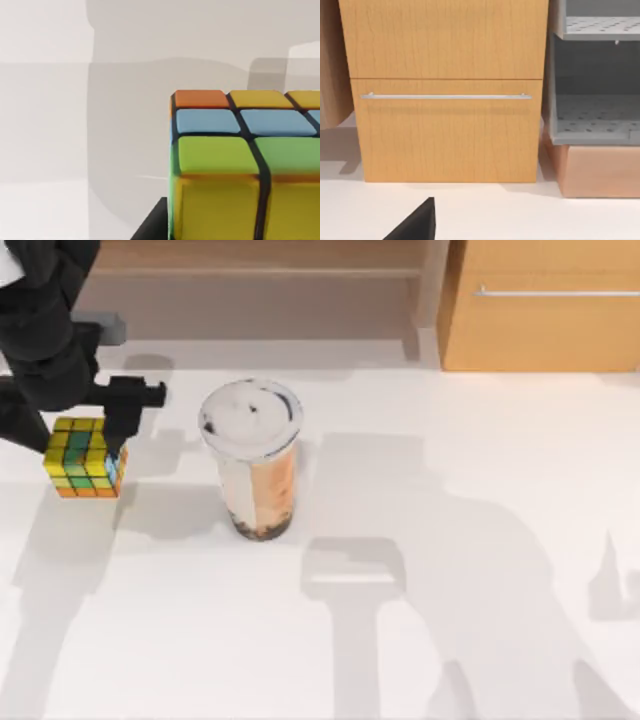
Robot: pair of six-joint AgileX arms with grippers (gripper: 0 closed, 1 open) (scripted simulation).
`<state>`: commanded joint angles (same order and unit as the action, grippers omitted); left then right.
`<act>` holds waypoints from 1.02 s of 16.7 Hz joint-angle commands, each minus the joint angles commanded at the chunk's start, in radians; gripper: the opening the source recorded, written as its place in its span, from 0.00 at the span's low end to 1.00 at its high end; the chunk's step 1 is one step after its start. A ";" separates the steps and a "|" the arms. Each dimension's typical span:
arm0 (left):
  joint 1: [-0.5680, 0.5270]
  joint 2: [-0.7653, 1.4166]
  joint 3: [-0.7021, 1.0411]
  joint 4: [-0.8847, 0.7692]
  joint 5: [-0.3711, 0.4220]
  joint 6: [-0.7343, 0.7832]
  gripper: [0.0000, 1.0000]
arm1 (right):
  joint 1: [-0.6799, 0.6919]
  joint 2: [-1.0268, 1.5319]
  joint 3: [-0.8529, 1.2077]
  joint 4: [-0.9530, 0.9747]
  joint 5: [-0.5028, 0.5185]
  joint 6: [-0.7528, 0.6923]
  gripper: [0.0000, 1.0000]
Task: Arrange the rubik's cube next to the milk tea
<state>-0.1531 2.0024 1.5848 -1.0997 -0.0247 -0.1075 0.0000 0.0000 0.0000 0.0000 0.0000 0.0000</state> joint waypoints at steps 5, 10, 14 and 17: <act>0.045 -0.036 0.035 0.011 -0.003 0.076 0.00 | 0.000 0.000 0.000 0.000 0.000 0.000 1.00; 0.036 -0.023 0.007 0.043 -0.006 0.045 0.00 | 0.000 0.000 0.000 0.000 0.000 0.000 1.00; -0.010 0.004 -0.058 0.068 -0.004 -0.023 0.00 | 0.000 0.000 0.000 0.000 0.000 0.000 1.00; -0.035 0.023 -0.097 0.075 0.004 -0.055 0.00 | 0.000 0.000 0.000 0.000 0.000 0.000 1.00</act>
<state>-0.1882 2.0256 1.4877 -1.0246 -0.0205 -0.1625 0.0000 0.0000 0.0000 0.0000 0.0000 0.0000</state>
